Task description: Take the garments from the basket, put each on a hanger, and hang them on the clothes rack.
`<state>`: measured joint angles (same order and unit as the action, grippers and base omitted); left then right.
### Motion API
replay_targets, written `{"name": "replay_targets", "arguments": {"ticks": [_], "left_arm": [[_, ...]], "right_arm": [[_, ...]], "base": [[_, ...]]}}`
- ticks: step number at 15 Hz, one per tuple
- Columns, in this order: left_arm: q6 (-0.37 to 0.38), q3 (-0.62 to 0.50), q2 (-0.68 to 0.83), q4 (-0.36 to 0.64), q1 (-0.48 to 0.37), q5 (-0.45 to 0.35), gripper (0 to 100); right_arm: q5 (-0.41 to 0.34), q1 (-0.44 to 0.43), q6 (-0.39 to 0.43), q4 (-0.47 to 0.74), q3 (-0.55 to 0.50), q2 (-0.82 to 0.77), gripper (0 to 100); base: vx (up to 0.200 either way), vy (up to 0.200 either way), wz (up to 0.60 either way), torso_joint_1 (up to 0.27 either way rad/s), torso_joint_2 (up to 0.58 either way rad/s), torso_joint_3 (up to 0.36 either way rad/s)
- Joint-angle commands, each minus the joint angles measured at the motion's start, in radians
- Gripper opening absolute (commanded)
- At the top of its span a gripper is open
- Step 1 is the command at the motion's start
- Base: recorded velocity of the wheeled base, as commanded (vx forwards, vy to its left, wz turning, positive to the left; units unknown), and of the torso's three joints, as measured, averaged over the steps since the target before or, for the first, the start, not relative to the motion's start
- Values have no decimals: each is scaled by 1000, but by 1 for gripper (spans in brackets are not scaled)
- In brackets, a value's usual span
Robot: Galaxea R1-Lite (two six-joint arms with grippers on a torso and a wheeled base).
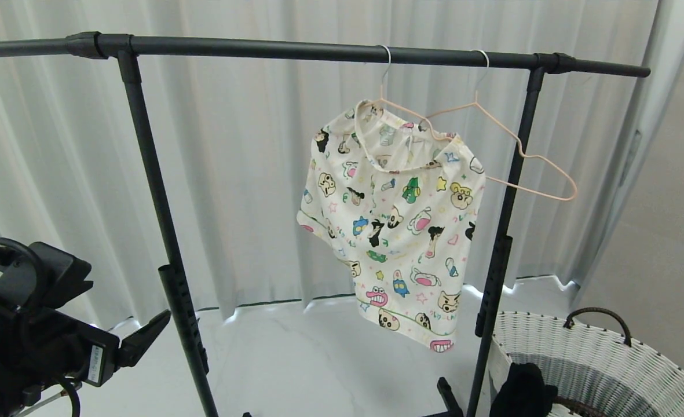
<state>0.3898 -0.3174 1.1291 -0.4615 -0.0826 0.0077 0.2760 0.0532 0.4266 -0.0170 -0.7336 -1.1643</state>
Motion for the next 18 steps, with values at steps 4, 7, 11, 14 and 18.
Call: {"name": "replay_targets", "arguments": {"ticks": [4,7,11,14,18], "left_arm": [[1,0,1,0,0,0,100],[0,1,-3,-2,0,0,100],[0,1,-3,-2,0,0,100],[1,8,-3,-2,0,0,100],[6,28,-15,-2,0,28,100]], "right_arm": [[-4,0,57,-126,88,11,100],[-40,-1,55,-190,132,-2,100],[-40,-1,57,-192,149,-2,100],[-41,-3,57,-192,157,0,100],[-41,-3,57,-192,158,-2,100]], "base": [[0,0,0,-31,80,49],[0,0,400,-5,3,2],[0,0,600,0,5,4],[0,0,0,0,0,0],[-50,-50,0,1,1,1]]}}
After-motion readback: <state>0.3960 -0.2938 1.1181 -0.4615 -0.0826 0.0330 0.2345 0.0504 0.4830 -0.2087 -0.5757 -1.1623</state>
